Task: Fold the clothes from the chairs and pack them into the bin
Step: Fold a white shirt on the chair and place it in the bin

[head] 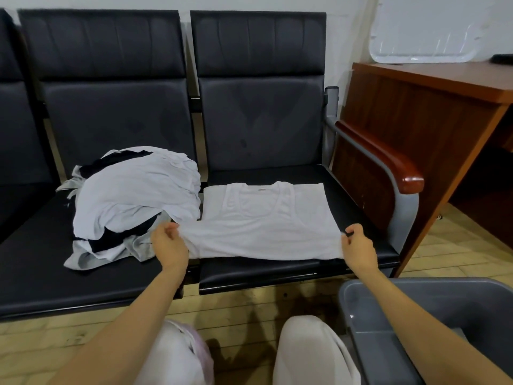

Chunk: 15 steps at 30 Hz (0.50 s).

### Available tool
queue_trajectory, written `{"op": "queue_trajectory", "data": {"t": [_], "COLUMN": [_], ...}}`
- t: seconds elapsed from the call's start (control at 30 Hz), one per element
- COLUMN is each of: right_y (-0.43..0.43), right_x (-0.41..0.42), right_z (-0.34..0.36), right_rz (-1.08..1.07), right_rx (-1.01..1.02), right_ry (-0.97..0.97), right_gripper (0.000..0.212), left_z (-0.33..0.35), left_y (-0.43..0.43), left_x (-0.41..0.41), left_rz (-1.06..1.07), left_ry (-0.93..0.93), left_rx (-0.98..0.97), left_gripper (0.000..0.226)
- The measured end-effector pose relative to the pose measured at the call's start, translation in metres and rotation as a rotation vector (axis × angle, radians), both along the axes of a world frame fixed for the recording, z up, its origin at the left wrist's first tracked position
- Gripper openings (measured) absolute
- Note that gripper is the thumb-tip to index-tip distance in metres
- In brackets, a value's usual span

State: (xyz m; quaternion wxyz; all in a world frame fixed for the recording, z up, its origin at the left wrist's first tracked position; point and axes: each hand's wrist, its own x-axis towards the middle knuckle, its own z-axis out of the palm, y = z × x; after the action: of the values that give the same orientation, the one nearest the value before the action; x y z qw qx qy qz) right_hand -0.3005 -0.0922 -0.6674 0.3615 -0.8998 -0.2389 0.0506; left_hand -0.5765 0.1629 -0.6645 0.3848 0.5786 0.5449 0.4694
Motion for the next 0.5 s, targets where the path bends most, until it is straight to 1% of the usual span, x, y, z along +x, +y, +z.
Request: {"op": "queue_trajectory", "data": {"t": [0.03, 0.07, 0.1, 0.17, 0.2, 0.23, 0.3, 0.33, 0.37, 0.4, 0.43, 0.5], "right_y": [-0.002, -0.003, -0.004, 0.000, 0.005, 0.012, 0.029, 0.039, 0.051, 0.063, 0.076, 0.096], "right_x": [-0.001, -0.003, -0.006, -0.013, -0.016, -0.021, -0.029, -0.033, -0.037, -0.040, -0.043, -0.043], "right_z": [-0.006, -0.012, -0.016, -0.017, -0.016, -0.013, -0.011, -0.011, -0.010, -0.009, -0.006, -0.002], "right_rz": [0.019, 0.034, 0.041, 0.092, 0.146, 0.218, 0.362, 0.419, 0.460, 0.481, 0.482, 0.461], "right_rx": [-0.102, -0.171, -0.207, -0.195, -0.160, -0.125, -0.079, -0.064, -0.068, -0.102, -0.162, -0.332], "right_ry": [-0.016, -0.074, -0.177, -0.388, -0.438, -0.454, -0.448, -0.431, -0.403, -0.366, -0.323, -0.210], "right_gripper": [0.025, 0.030, 0.033, 0.034, 0.030, 0.024, 0.014, 0.015, 0.019, 0.024, 0.031, 0.044], "left_z": [-0.005, -0.009, -0.014, -0.017, -0.016, -0.015, -0.014, -0.014, -0.014, -0.014, -0.015, -0.015], "left_y": [0.002, 0.002, 0.001, -0.002, -0.003, -0.005, -0.007, -0.007, -0.006, -0.006, -0.006, -0.003], "left_x": [0.000, 0.002, 0.004, 0.009, 0.010, 0.010, 0.008, 0.007, 0.006, 0.005, 0.005, 0.005], "left_rz": [-0.004, -0.035, -0.084, -0.166, -0.195, -0.223, -0.274, -0.279, -0.275, -0.272, -0.266, -0.267], "left_ry": [0.039, 0.081, 0.120, 0.168, 0.174, 0.194, 0.281, 0.313, 0.337, 0.350, 0.369, 0.406], "left_rx": [-0.075, -0.156, -0.207, -0.221, -0.234, -0.262, -0.315, -0.332, -0.339, -0.339, -0.336, -0.347], "left_gripper": [0.023, 0.019, 0.014, 0.018, 0.010, 0.008, 0.035, 0.045, 0.051, 0.051, 0.044, 0.024]}}
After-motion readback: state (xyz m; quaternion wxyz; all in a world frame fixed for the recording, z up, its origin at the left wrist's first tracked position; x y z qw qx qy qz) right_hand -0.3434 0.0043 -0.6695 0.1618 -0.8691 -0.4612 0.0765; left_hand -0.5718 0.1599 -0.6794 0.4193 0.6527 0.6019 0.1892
